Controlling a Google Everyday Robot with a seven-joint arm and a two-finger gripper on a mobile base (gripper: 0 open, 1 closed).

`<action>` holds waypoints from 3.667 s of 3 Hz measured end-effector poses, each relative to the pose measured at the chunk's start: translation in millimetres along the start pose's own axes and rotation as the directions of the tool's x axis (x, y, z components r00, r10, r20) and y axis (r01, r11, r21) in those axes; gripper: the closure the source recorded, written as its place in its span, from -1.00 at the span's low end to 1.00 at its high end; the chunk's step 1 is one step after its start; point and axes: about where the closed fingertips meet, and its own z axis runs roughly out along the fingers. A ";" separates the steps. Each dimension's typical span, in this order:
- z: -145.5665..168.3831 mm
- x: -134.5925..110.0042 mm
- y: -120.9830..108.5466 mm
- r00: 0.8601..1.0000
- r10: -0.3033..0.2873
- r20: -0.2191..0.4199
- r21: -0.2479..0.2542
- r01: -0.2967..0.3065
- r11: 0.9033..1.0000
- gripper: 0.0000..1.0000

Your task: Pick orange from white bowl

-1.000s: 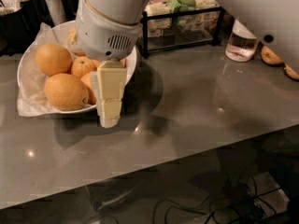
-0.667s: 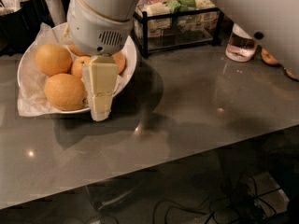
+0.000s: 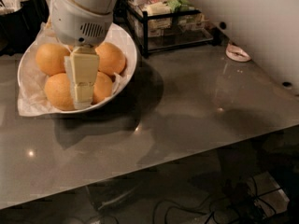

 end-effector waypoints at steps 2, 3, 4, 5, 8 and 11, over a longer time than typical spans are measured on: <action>38.2 -9.8 2.5 0.995 0.041 0.092 -0.095 -0.032 0.995 -1.00; 51.5 -10.6 -0.9 0.992 0.067 0.105 -0.119 -0.055 0.991 -1.00; 49.9 0.6 -5.1 0.993 0.105 0.052 -0.110 -0.099 0.989 -1.00; 54.3 15.2 -4.5 0.989 0.148 0.012 -0.112 -0.146 0.983 -1.00; 82.0 23.9 1.5 0.980 0.200 0.011 -0.170 -0.195 0.966 -1.00; 82.0 23.8 1.5 0.980 0.200 0.011 -0.170 -0.195 0.966 0.30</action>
Offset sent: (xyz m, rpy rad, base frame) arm -0.0094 0.0395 -0.0474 0.0486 0.2128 0.0527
